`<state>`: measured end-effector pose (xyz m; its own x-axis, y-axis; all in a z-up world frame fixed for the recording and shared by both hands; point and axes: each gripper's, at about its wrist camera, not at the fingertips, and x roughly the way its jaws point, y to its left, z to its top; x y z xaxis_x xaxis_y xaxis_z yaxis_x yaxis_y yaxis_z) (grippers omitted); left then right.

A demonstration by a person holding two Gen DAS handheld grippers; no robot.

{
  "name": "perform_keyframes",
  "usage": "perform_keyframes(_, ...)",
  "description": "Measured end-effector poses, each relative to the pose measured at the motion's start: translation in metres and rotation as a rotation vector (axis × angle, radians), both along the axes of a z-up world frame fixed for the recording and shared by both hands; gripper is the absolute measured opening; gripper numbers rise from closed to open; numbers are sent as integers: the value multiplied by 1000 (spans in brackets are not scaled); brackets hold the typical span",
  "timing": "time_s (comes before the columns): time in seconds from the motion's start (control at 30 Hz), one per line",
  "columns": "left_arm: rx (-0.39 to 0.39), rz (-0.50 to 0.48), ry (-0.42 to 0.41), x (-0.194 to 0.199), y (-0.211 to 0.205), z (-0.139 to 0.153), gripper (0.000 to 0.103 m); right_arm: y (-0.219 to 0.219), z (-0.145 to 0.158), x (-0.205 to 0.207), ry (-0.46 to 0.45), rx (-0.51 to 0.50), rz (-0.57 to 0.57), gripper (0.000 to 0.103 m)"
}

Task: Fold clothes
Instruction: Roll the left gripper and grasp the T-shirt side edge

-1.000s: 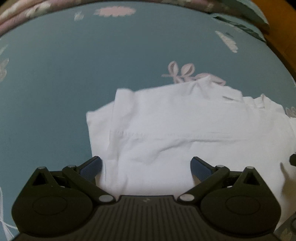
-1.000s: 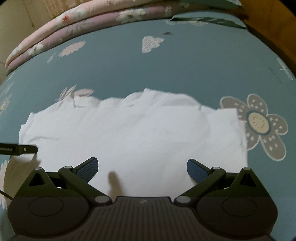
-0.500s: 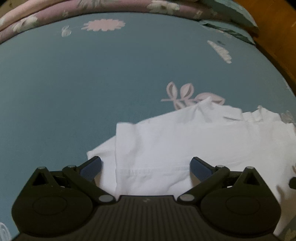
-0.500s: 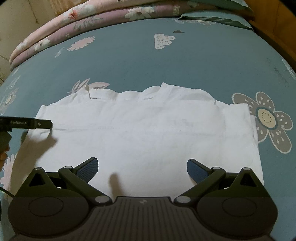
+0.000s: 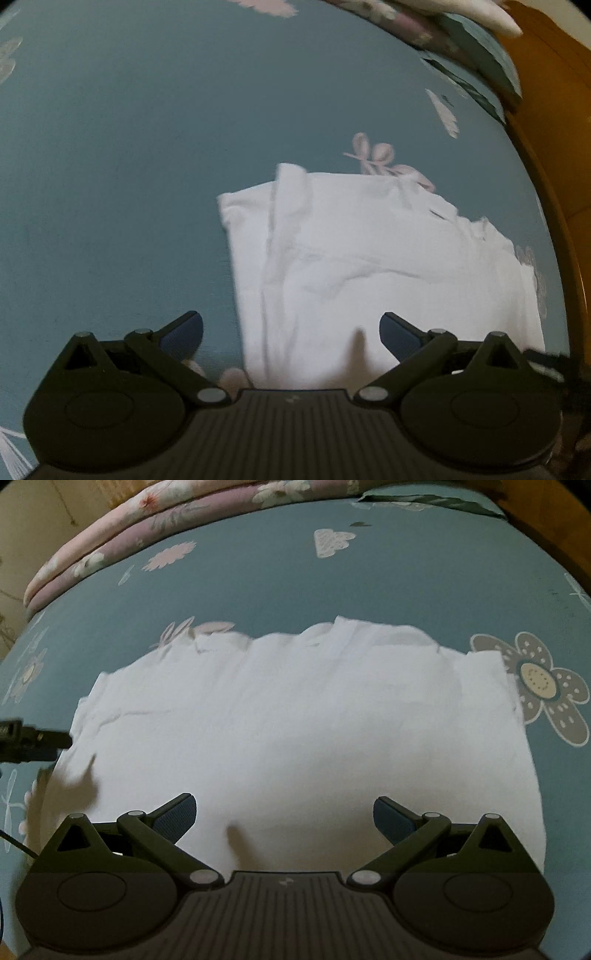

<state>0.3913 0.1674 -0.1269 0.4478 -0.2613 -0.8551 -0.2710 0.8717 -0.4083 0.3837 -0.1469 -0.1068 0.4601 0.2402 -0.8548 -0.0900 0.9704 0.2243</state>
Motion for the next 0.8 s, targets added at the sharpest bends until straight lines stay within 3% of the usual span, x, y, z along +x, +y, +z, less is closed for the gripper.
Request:
perform_keyframes(0.23, -197, 68, -69, 13, 32, -13, 100, 9, -1, -3, 23, 58, 46, 103)
perform_keyframes(0.53, -318, 47, -116, 51, 52, -26, 100, 21, -3, 3, 28, 69, 41, 103)
perform_keyframes(0.8, -447, 37, -69, 19, 58, -38, 99, 25, 0, 9, 23, 91, 30, 103)
